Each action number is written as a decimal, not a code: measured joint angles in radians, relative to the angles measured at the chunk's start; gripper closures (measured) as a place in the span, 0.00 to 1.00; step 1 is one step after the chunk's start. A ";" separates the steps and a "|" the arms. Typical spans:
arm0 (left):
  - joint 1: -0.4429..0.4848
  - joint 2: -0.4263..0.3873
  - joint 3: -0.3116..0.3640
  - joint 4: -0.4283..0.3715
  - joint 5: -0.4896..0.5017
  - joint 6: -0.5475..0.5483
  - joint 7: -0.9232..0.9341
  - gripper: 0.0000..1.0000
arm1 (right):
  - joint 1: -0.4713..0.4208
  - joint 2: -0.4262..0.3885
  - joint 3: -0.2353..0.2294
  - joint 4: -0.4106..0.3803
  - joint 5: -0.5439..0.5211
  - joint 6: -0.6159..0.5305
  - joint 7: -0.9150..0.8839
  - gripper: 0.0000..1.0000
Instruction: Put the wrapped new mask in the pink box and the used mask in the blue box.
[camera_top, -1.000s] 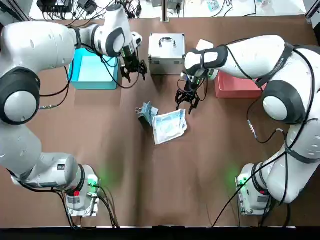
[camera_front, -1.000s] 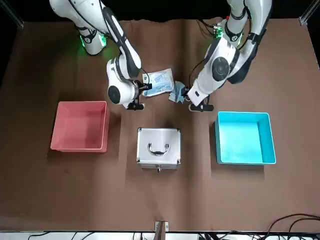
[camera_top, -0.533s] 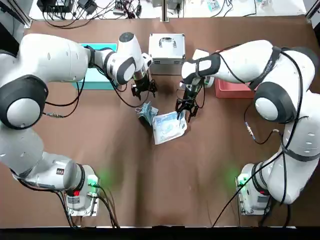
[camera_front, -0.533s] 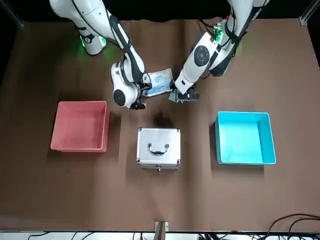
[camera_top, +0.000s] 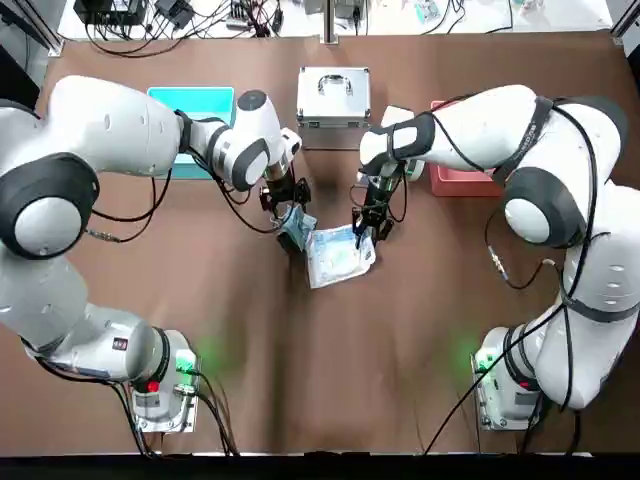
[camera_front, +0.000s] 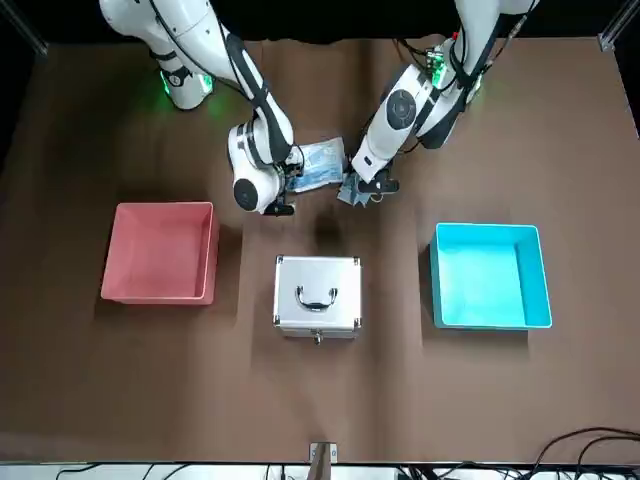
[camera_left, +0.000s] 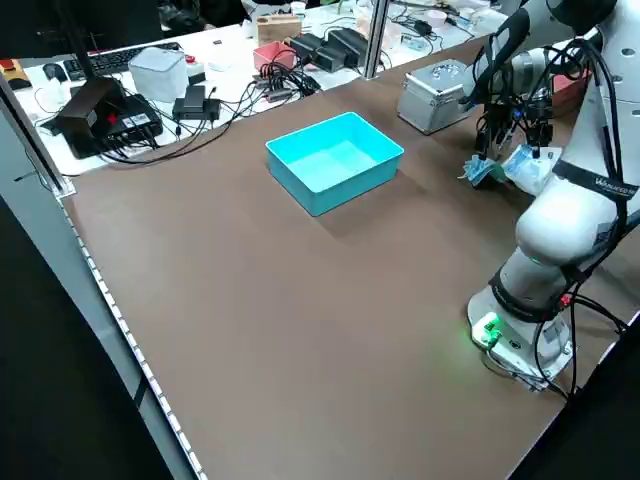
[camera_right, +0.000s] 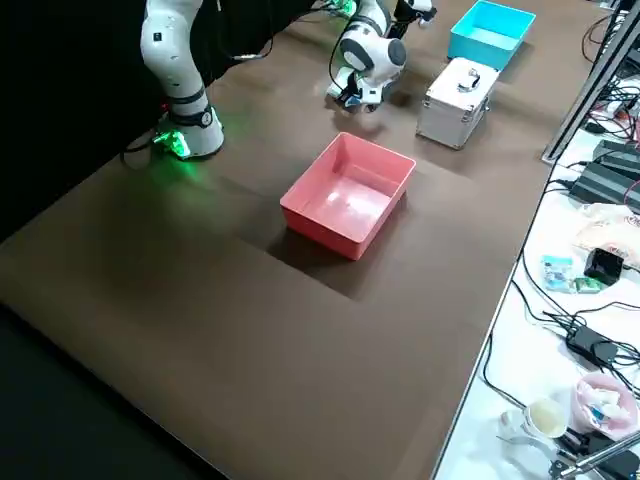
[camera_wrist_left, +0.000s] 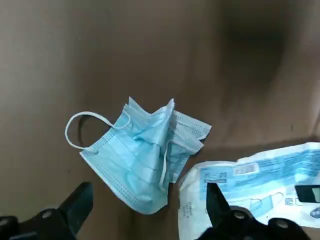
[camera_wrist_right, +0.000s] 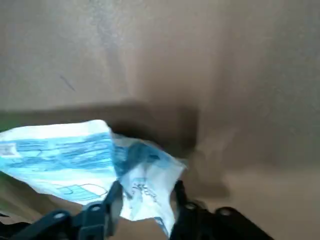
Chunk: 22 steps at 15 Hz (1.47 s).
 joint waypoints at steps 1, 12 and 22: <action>-0.006 0.013 0.000 -0.002 0.000 0.017 0.000 0.00 | 0.002 0.000 0.000 0.002 0.002 -0.001 0.000 0.67; -0.037 0.102 0.003 -0.001 0.005 0.089 -0.089 0.37 | -0.011 -0.001 -0.060 0.037 -0.047 -0.125 -0.004 0.99; -0.039 0.101 0.010 0.038 0.007 0.064 -0.105 0.98 | -0.060 -0.017 -0.365 0.356 -0.254 -0.639 -0.040 0.99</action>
